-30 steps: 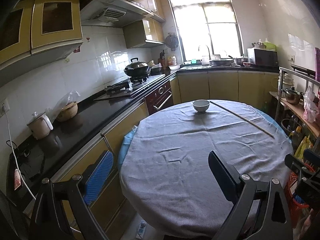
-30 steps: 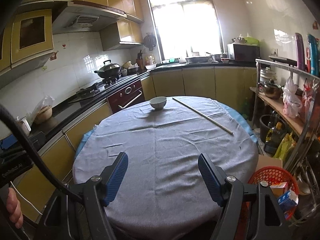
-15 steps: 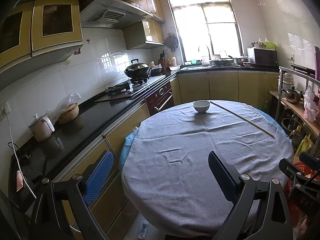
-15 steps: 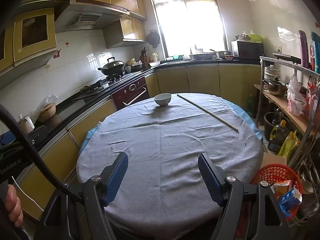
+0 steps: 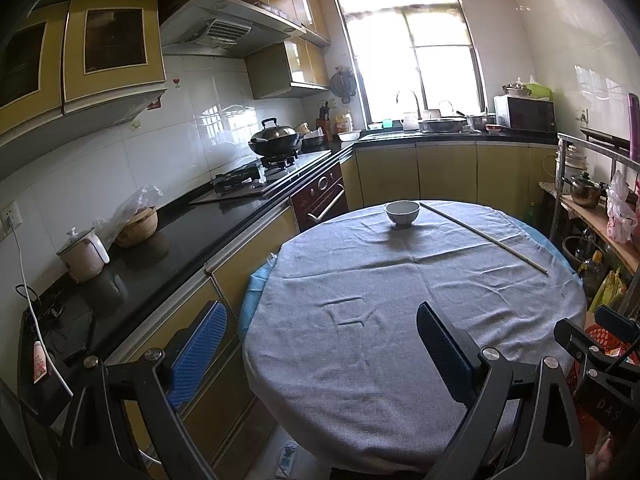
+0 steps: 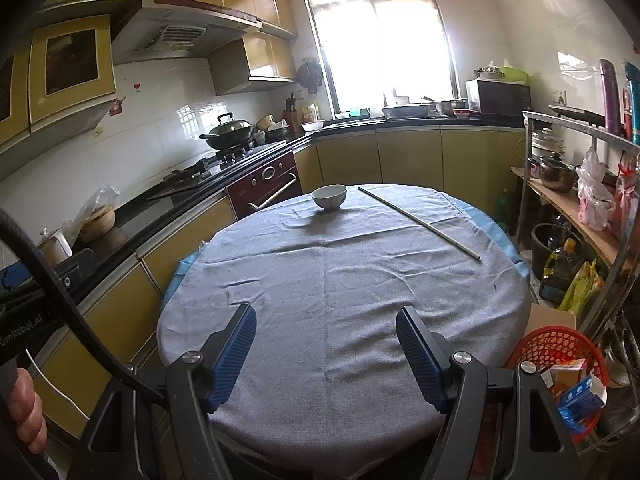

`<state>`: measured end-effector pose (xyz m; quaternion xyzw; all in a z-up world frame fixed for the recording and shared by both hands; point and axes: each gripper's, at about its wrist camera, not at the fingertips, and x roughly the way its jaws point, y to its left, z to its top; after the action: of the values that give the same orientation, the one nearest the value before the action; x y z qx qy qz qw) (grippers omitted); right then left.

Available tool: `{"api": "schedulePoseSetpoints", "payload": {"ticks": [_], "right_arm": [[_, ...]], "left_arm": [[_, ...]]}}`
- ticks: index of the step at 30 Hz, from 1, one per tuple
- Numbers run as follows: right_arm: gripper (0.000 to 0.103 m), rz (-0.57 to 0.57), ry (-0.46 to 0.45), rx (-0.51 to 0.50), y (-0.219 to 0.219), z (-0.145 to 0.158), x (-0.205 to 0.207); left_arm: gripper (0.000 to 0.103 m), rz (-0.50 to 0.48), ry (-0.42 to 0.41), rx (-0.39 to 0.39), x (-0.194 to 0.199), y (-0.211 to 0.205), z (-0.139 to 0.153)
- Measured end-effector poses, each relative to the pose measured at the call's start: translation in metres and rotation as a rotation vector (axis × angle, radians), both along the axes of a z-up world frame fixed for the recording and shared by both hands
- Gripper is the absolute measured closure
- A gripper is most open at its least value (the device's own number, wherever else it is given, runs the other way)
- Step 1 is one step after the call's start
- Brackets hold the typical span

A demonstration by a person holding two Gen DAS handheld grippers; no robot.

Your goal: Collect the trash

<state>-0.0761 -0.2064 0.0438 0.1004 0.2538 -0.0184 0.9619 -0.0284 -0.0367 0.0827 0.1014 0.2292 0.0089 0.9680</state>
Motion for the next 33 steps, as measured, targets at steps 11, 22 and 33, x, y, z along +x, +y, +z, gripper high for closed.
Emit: {"api": "schedulePoseSetpoints", "payload": {"ticks": [11,22,33], "right_arm": [[0.027,0.006,0.001,0.003,0.001,0.0001,0.0],[0.027,0.009,0.006,0.01,0.0016,-0.0013,0.0009],[0.027,0.011,0.01,0.011,0.0015,-0.0011,0.0015]], "left_arm": [[0.007,-0.005,0.006,0.002,-0.0003,-0.0009,-0.0017],[0.007,-0.009,0.019,0.004,0.0004,-0.0013,-0.0054],[0.007,-0.012,0.026,0.003,0.0006,-0.0005,-0.0067]]}}
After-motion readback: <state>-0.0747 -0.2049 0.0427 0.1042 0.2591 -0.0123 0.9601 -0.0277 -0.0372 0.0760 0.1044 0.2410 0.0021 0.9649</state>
